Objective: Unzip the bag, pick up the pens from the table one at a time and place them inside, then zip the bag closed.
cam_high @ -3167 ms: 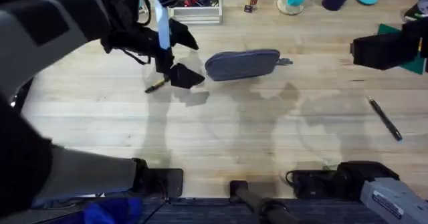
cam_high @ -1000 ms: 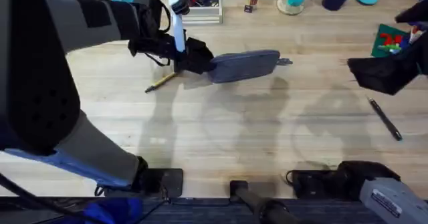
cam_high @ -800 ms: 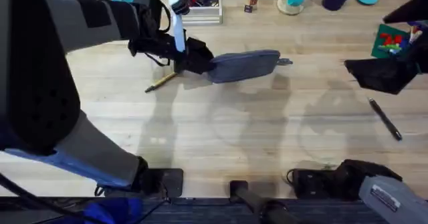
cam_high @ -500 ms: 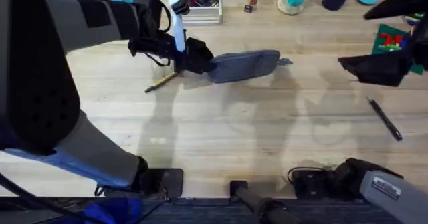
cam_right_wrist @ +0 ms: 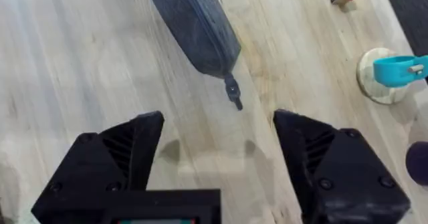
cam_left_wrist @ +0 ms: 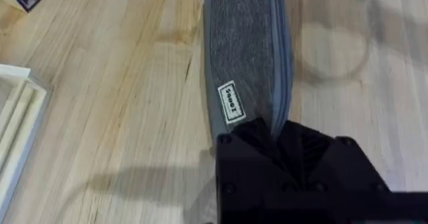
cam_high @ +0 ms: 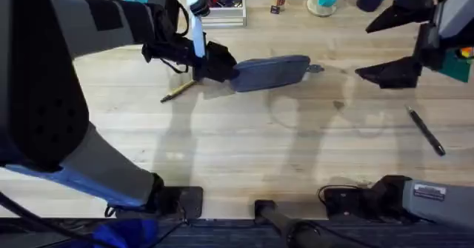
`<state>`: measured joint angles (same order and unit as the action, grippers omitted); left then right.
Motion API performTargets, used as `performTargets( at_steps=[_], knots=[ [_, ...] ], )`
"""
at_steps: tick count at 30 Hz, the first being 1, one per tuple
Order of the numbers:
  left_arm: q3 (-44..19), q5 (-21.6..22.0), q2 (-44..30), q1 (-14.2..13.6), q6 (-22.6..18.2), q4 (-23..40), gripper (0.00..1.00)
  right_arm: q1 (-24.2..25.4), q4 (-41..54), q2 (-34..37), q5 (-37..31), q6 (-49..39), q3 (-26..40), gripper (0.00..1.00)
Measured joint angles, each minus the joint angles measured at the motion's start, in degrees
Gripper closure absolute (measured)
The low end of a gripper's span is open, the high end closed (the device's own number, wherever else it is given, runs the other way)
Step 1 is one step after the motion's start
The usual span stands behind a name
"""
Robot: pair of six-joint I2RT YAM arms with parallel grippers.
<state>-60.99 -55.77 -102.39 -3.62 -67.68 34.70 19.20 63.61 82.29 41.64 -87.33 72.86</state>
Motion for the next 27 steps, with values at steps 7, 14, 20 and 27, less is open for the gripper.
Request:
performTargets(
  at_steps=[7, 14, 20, 27],
  knots=[
    [0.0, 0.0, 0.0, 0.0, 0.0, 0.0, 0.958, 0.0, -2.3, 5.1, 0.2, -3.3, 0.0, 0.005],
    [0.0, 0.0, 0.0, 0.0, 0.0, 0.0, 0.958, -2.5, -5.7, 11.4, 0.2, -10.6, 0.0, 0.006],
    [0.0, 0.0, 0.0, 0.0, 0.0, 0.0, 0.958, -6.2, -11.9, 19.0, 0.4, -12.6, 0.0, 0.006],
    [0.0, 0.0, 0.0, 0.0, 0.0, 0.0, 0.958, -8.3, -14.6, 24.7, 0.4, -12.6, 0.0, 0.006]
  ],
)
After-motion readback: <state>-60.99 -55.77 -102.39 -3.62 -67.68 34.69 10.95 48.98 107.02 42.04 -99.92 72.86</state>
